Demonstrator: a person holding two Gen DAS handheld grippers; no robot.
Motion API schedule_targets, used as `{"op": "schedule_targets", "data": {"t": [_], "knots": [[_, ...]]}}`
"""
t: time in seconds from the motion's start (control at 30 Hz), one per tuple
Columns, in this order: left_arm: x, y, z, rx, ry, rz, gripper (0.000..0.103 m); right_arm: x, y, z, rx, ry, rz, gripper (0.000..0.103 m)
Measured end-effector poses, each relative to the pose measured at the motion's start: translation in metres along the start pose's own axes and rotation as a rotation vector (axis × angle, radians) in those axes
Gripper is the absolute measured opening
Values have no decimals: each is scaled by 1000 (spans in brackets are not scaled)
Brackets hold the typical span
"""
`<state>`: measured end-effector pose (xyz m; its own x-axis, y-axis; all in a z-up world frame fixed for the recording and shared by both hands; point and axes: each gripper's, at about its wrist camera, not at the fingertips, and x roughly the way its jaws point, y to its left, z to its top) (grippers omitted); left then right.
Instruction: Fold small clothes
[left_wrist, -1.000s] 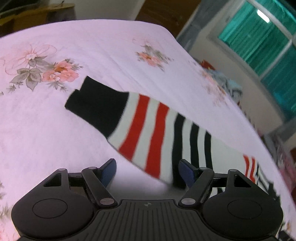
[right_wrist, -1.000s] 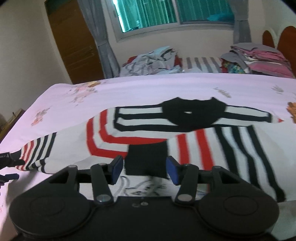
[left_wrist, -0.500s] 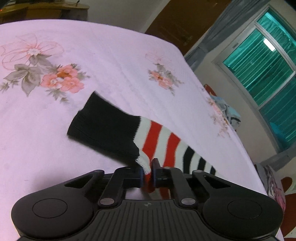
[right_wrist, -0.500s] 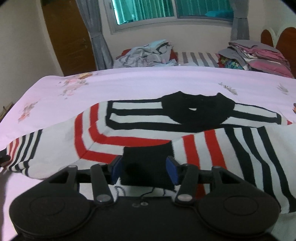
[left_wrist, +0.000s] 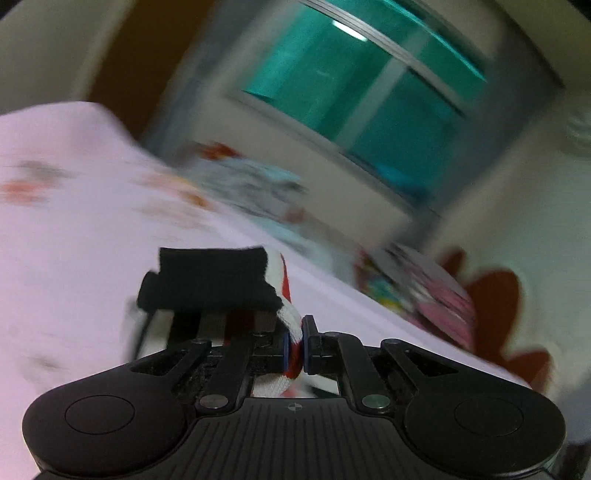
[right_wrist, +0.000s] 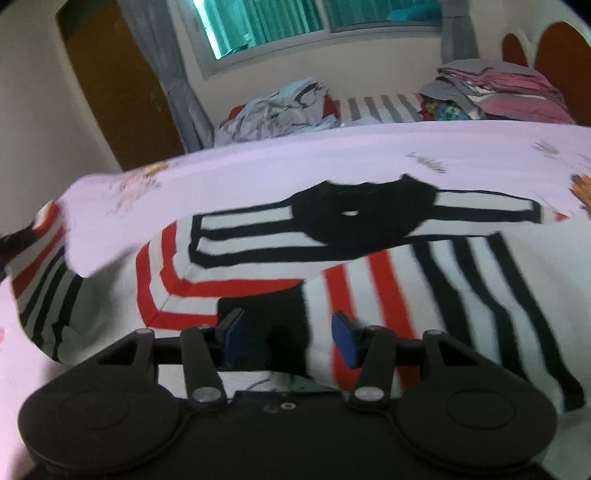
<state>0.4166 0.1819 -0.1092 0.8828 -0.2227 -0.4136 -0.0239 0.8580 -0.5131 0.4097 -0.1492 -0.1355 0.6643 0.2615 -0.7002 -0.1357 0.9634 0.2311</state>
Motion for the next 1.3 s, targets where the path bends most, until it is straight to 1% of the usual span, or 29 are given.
{"op": "schedule_targets", "data": {"t": [0.03, 0.1, 0.2, 0.27, 0.33, 0.37, 0.4, 0.47, 0.5, 0.53, 0.57, 0.6, 0.7, 0.77, 0.83, 0.87, 1.0, 1.07, 1.17, 1.27, 1.3], "knots": [[13, -20, -8, 23, 34, -49, 6, -5, -5, 0, 7, -7, -6, 51], [35, -53, -27, 57, 97, -115, 6, -15, -16, -1, 21, -21, -23, 51], [64, -90, -59, 124, 206, -172, 6, -29, -35, -4, 44, -29, -44, 51], [81, -105, -79, 168, 292, -176, 6, -35, -46, -7, 60, -30, -63, 52], [93, -118, -97, 222, 382, -151, 7, -40, -55, -10, 77, -25, -67, 55], [96, -120, -101, 232, 414, -140, 7, -41, -58, -11, 86, -24, -68, 57], [92, -121, -106, 233, 428, -132, 8, -42, -60, -12, 93, -24, -66, 59], [85, -119, -104, 232, 422, -116, 39, -43, -62, -12, 102, -26, -55, 63], [80, -117, -100, 235, 407, -101, 71, -43, -61, -12, 102, -27, -49, 65], [72, -117, -97, 243, 377, -85, 78, -42, -59, -12, 98, -26, -40, 66], [61, -112, -97, 257, 346, -82, 78, -41, -56, -11, 89, -26, -29, 66], [57, -110, -91, 271, 333, -81, 78, -40, -51, -10, 77, -26, -19, 67], [40, -94, -79, 273, 303, -40, 78, -34, -36, -7, 49, -18, 16, 67], [32, -80, -72, 282, 278, 2, 78, -29, -23, -6, 22, -13, 40, 67], [22, -63, -67, 292, 256, 59, 78, -24, -10, -5, -6, -8, 52, 72], [19, -56, -65, 293, 251, 80, 78, -20, -4, -5, -26, -6, 53, 73], [5, -25, -63, 312, 222, 167, 78, -3, 15, -5, -95, 18, 8, 72], [1, -13, -64, 309, 220, 201, 78, 6, 22, -4, -122, 34, -12, 70], [1, 3, -70, 283, 235, 234, 78, 16, 31, -5, -171, 35, -40, 66], [8, 7, -76, 291, 256, 248, 78, 26, 36, -4, -192, 43, -59, 54], [11, 6, -77, 297, 261, 250, 78, 28, 36, -4, -190, 50, -56, 48]]}}
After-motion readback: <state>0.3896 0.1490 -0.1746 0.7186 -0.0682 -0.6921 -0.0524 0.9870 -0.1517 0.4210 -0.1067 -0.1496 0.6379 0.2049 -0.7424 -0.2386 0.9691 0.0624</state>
